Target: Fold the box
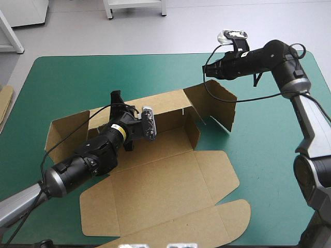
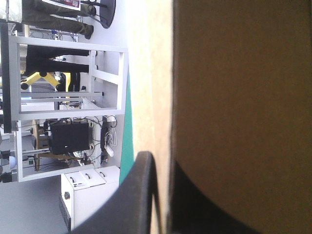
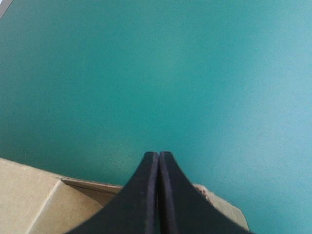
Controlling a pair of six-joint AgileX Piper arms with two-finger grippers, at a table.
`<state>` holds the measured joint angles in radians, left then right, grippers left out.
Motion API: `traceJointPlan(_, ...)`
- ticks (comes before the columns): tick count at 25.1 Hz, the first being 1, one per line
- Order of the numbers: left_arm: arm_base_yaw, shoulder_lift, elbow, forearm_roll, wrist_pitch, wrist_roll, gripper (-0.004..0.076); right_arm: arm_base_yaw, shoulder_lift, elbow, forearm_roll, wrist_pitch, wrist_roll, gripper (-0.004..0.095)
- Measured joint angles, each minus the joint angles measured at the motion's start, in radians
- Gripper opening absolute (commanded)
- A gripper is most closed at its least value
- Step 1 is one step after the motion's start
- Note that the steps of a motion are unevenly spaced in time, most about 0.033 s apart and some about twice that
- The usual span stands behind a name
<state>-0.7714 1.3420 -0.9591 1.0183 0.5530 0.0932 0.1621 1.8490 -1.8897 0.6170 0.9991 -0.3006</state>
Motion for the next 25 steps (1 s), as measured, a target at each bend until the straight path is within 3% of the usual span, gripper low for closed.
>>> traceJointPlan(15,0.000,-0.001,0.011,0.003,-0.006,0.000,-0.0009,0.018,0.138,-0.152,0.014,0.055,0.008,-0.0011)
traceJointPlan(25,0.000,0.007,0.022,0.011,-0.017,-0.001,-0.0009,0.018,0.171,-0.160,-0.020,0.198,0.035,-0.0012)
